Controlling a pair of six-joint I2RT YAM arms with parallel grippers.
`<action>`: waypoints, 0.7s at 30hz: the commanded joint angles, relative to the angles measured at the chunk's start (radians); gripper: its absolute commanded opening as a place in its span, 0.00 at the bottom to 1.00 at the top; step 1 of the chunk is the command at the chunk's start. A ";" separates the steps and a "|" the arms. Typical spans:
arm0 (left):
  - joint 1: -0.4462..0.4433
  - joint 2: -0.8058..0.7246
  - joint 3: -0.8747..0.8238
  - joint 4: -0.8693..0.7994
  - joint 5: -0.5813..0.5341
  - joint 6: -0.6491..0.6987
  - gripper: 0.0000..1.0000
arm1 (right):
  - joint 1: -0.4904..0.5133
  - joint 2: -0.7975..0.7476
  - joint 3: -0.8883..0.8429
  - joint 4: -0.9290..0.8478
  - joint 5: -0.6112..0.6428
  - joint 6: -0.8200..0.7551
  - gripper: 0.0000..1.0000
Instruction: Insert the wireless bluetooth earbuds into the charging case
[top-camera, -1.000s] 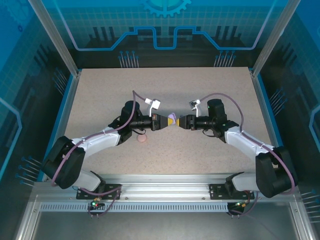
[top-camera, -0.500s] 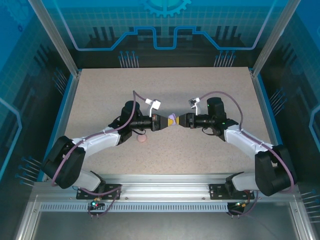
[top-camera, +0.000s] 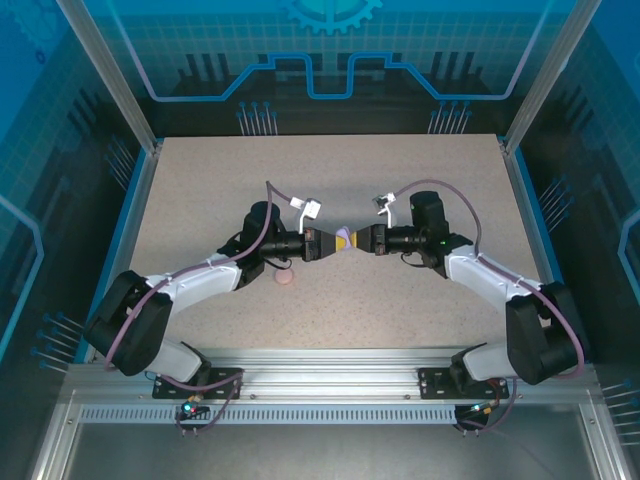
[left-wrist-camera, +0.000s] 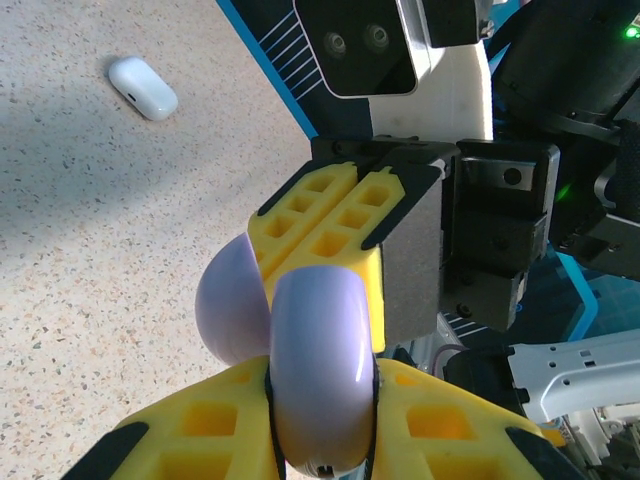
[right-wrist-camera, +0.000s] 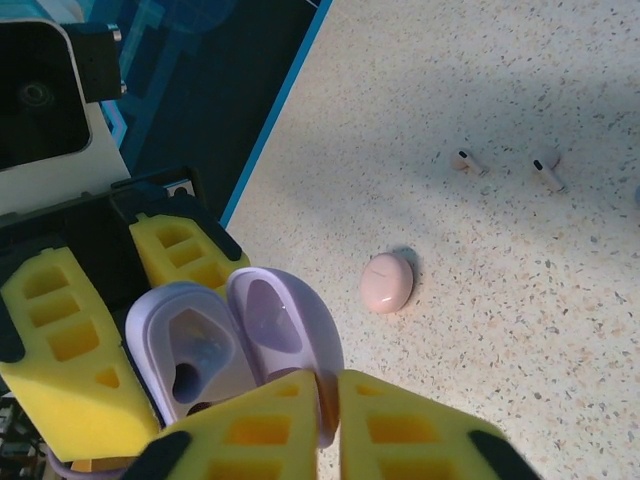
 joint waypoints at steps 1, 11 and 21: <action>-0.014 0.007 0.034 0.042 0.046 -0.011 0.00 | 0.022 0.015 0.037 0.002 -0.018 -0.013 0.04; -0.013 0.002 0.035 0.009 -0.010 0.012 0.45 | 0.019 -0.003 0.098 -0.165 0.106 -0.075 0.00; 0.100 -0.109 0.177 -0.381 0.049 0.243 0.99 | 0.005 0.065 0.351 -0.587 0.332 -0.440 0.00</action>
